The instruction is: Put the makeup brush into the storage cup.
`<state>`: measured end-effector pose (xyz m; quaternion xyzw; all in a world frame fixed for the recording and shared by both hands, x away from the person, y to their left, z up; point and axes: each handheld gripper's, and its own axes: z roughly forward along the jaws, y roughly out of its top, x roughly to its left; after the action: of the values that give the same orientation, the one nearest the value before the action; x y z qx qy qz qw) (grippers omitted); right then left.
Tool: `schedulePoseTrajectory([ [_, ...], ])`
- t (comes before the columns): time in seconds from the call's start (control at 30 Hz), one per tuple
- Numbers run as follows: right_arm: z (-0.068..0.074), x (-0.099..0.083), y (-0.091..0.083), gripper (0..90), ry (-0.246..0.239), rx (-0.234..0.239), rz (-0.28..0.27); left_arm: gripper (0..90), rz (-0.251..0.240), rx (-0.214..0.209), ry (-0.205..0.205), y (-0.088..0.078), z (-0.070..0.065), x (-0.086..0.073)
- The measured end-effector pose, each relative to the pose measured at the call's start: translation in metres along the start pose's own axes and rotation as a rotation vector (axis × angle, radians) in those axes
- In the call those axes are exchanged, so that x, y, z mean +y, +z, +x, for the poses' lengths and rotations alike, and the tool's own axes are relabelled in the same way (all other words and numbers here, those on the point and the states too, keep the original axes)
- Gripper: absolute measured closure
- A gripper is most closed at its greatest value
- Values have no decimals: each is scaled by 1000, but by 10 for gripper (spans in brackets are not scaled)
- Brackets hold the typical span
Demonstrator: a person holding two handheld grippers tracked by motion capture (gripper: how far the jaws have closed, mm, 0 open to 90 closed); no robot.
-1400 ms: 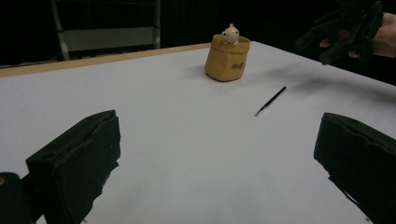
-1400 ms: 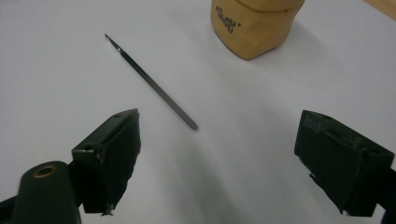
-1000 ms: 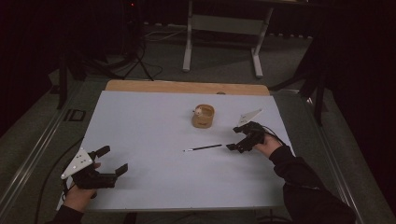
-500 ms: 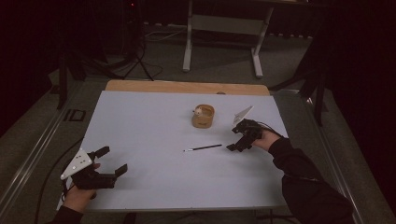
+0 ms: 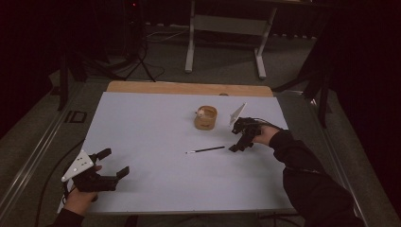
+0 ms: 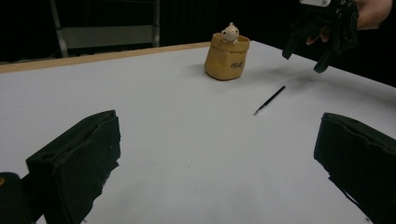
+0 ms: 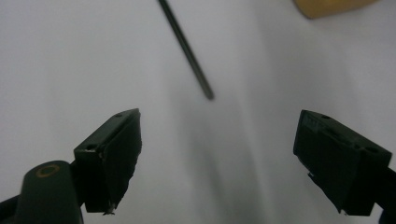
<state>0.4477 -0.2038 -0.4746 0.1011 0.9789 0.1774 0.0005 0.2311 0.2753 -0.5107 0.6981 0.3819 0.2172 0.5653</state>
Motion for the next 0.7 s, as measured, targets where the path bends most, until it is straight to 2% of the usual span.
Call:
schedulePoseTrajectory([
  [0.1, 0, 4, 2, 153, -12, 3, 30, 5, 0, 0, -3, 0, 0, 0],
  [0.33, -2, 11, 3, 151, -10, 8, 32, 5, -3, -2, -6, 0, 0, 0],
  [0.4, 0, 13, 4, 153, -26, 2, 33, 5, -5, -3, -9, 0, 1, 0],
  [0.5, 2, 17, 6, 180, -49, 17, 46, 5, -4, -4, -10, 0, 1, -1],
  [0.57, 3, 19, 8, 199, -44, 38, 55, 5, -4, -6, -11, 0, 1, -1],
  [0.67, 4, 23, 9, 220, -56, 40, 67, 5, -3, -7, -12, 1, 1, -1],
  [0.7, 5, 26, 10, 228, -86, 45, 86, 6, -3, -7, -12, 1, 1, -1],
])
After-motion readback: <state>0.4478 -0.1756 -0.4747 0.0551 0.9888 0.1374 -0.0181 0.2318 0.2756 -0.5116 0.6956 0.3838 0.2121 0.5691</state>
